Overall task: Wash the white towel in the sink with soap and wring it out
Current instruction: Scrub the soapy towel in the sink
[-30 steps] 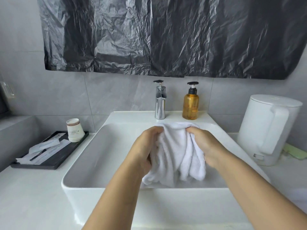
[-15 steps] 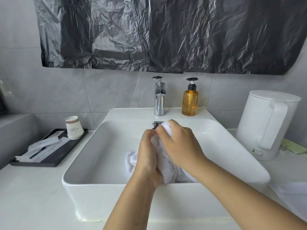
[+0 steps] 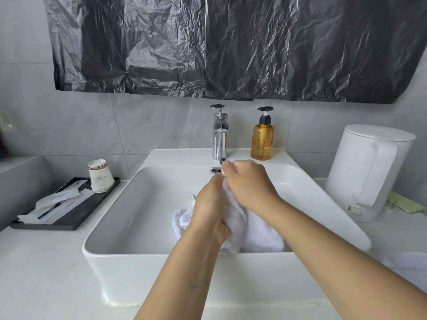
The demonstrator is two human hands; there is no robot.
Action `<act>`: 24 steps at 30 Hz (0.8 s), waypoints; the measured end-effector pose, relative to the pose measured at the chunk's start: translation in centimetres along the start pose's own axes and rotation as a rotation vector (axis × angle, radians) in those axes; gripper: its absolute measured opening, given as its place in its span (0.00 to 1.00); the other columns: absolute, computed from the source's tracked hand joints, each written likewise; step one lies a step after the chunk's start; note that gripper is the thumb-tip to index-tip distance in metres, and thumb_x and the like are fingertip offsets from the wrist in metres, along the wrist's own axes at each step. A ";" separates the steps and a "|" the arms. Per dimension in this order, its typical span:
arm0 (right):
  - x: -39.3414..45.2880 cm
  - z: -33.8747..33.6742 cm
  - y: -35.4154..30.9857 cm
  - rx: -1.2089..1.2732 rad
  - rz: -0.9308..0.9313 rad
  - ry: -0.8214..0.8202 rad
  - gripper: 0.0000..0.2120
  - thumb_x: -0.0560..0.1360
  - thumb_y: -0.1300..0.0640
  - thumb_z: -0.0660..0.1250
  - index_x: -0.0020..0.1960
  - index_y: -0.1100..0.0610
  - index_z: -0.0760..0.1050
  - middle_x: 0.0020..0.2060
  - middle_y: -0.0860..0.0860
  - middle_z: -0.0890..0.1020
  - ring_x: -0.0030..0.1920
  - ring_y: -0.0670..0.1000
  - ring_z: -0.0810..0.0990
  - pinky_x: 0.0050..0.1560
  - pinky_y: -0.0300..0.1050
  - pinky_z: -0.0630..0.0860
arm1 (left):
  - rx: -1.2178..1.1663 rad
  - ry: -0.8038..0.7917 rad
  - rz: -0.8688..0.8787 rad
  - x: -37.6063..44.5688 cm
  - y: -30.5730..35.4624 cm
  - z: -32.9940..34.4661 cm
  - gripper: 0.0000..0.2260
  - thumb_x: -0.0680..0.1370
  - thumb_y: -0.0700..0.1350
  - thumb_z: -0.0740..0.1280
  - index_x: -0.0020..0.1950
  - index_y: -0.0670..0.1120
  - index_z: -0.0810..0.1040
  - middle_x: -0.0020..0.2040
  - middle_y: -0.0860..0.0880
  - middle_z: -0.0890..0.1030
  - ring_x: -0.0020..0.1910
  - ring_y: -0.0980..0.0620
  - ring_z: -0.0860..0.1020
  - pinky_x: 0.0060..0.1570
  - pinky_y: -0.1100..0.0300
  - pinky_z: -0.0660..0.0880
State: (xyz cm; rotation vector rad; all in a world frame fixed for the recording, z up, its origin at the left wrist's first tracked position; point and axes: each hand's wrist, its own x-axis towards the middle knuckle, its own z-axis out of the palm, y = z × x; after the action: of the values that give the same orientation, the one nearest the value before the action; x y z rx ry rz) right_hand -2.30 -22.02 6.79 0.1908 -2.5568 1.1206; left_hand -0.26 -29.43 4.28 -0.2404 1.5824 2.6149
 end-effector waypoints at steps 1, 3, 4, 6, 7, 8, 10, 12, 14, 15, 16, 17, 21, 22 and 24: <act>0.7 -0.1 0.4 0.043 0.050 -0.014 0.22 0.80 0.48 0.57 0.29 0.55 0.68 0.28 0.51 0.74 0.37 0.56 0.73 0.38 0.47 0.69 | -0.003 -0.021 -0.025 -0.2 0.0 0.1 0.15 0.82 0.50 0.60 0.50 0.42 0.80 0.43 0.40 0.78 0.49 0.44 0.80 0.55 0.51 0.73; 0.9 -0.2 0.5 0.092 0.087 -0.008 0.22 0.80 0.50 0.58 0.28 0.55 0.66 0.26 0.50 0.71 0.35 0.54 0.70 0.35 0.46 0.66 | -0.017 -0.007 -0.033 0.0 0.3 -0.1 0.14 0.79 0.52 0.64 0.48 0.42 0.80 0.41 0.41 0.78 0.47 0.43 0.80 0.53 0.52 0.74; 0.2 -0.2 0.1 0.099 0.068 -0.005 0.23 0.79 0.50 0.58 0.27 0.54 0.66 0.25 0.48 0.69 0.33 0.53 0.69 0.34 0.46 0.64 | -0.051 0.017 -0.017 0.1 0.7 -0.2 0.14 0.80 0.52 0.63 0.45 0.43 0.79 0.39 0.42 0.78 0.44 0.44 0.80 0.49 0.54 0.74; -2.1 -0.1 -0.7 0.045 -0.030 0.006 0.24 0.80 0.49 0.58 0.26 0.52 0.63 0.25 0.48 0.67 0.32 0.52 0.67 0.34 0.47 0.63 | -0.113 0.052 -0.006 1.2 1.4 -0.7 0.16 0.83 0.51 0.60 0.39 0.44 0.77 0.32 0.47 0.77 0.33 0.49 0.79 0.37 0.61 0.74; -3.3 0.0 -1.2 0.003 -0.097 0.017 0.24 0.80 0.48 0.57 0.27 0.52 0.62 0.26 0.48 0.67 0.32 0.54 0.67 0.34 0.47 0.64 | -0.113 0.064 0.001 1.6 1.7 -1.0 0.18 0.83 0.51 0.59 0.36 0.45 0.75 0.29 0.49 0.77 0.28 0.52 0.77 0.31 0.64 0.73; -4.0 0.1 -1.4 -0.024 -0.158 0.033 0.23 0.80 0.48 0.56 0.28 0.52 0.61 0.27 0.48 0.67 0.34 0.55 0.69 0.35 0.48 0.65 | -0.098 0.069 0.009 1.6 2.0 -1.0 0.19 0.84 0.50 0.59 0.34 0.46 0.74 0.26 0.50 0.75 0.24 0.53 0.75 0.26 0.66 0.70; -3.7 0.1 -1.4 -0.012 -0.181 0.069 0.23 0.80 0.48 0.56 0.28 0.52 0.60 0.27 0.49 0.68 0.35 0.57 0.70 0.36 0.48 0.65 | -0.052 0.069 0.015 1.3 2.0 -0.8 0.19 0.83 0.50 0.60 0.33 0.47 0.73 0.25 0.51 0.73 0.22 0.54 0.74 0.24 0.66 0.68; -1.8 -0.2 -0.7 0.031 -0.105 0.079 0.23 0.80 0.48 0.57 0.27 0.54 0.63 0.26 0.50 0.70 0.34 0.56 0.69 0.36 0.48 0.67 | -0.005 0.049 0.006 1.0 1.2 -0.2 0.16 0.83 0.49 0.60 0.38 0.45 0.76 0.29 0.48 0.76 0.27 0.52 0.78 0.30 0.63 0.72; 0.2 -0.6 0.0 0.060 -0.011 0.059 0.24 0.80 0.49 0.57 0.26 0.55 0.65 0.26 0.51 0.72 0.33 0.55 0.71 0.36 0.47 0.68 | 0.011 -0.003 -0.007 0.2 0.7 0.4 0.14 0.82 0.48 0.60 0.46 0.41 0.79 0.34 0.44 0.78 0.35 0.48 0.80 0.38 0.59 0.76; 0.9 -0.7 0.4 0.073 0.031 0.048 0.23 0.79 0.50 0.57 0.26 0.55 0.65 0.25 0.51 0.71 0.33 0.55 0.70 0.35 0.47 0.67 | 0.015 -0.024 -0.008 -0.1 0.6 0.6 0.14 0.81 0.48 0.61 0.50 0.40 0.80 0.38 0.41 0.79 0.39 0.46 0.81 0.44 0.55 0.77; 1.2 -0.7 0.6 0.087 0.056 0.045 0.23 0.79 0.51 0.57 0.27 0.55 0.64 0.25 0.50 0.70 0.33 0.54 0.69 0.34 0.46 0.65 | 0.009 -0.031 -0.007 -0.4 0.7 0.7 0.15 0.80 0.49 0.62 0.53 0.39 0.81 0.41 0.39 0.79 0.42 0.44 0.81 0.48 0.53 0.78; 1.0 -0.6 0.6 0.093 0.068 0.036 0.22 0.79 0.51 0.57 0.27 0.55 0.64 0.25 0.50 0.70 0.33 0.54 0.69 0.33 0.46 0.65 | -0.001 -0.018 0.001 -0.2 0.8 0.6 0.17 0.78 0.51 0.64 0.54 0.38 0.82 0.43 0.39 0.79 0.44 0.44 0.81 0.49 0.52 0.77; -3.0 0.0 -0.9 0.013 -0.099 0.034 0.22 0.79 0.49 0.58 0.27 0.53 0.62 0.26 0.49 0.68 0.32 0.54 0.68 0.34 0.47 0.64 | -0.118 0.036 0.016 1.4 1.5 -0.6 0.17 0.82 0.52 0.59 0.37 0.47 0.74 0.31 0.48 0.74 0.29 0.51 0.74 0.32 0.60 0.69; -3.9 0.2 -1.2 -0.010 -0.160 0.048 0.22 0.79 0.49 0.58 0.27 0.53 0.61 0.25 0.49 0.67 0.32 0.54 0.67 0.33 0.47 0.63 | -0.153 0.013 -0.008 1.4 1.6 -0.8 0.18 0.83 0.51 0.57 0.35 0.48 0.71 0.29 0.50 0.71 0.27 0.53 0.71 0.30 0.61 0.67; -3.9 0.2 -1.4 -0.012 -0.181 0.076 0.23 0.79 0.49 0.58 0.27 0.54 0.60 0.24 0.49 0.66 0.31 0.53 0.67 0.32 0.47 0.62 | -0.136 0.014 -0.032 1.1 1.5 -0.7 0.18 0.83 0.51 0.58 0.34 0.48 0.71 0.27 0.51 0.71 0.25 0.53 0.72 0.29 0.61 0.68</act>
State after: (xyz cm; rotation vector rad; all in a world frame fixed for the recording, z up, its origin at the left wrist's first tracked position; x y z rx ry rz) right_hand 1.61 -23.13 6.20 0.3610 -2.4238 1.0248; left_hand -1.47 -30.75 5.08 -0.2904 1.3939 2.7045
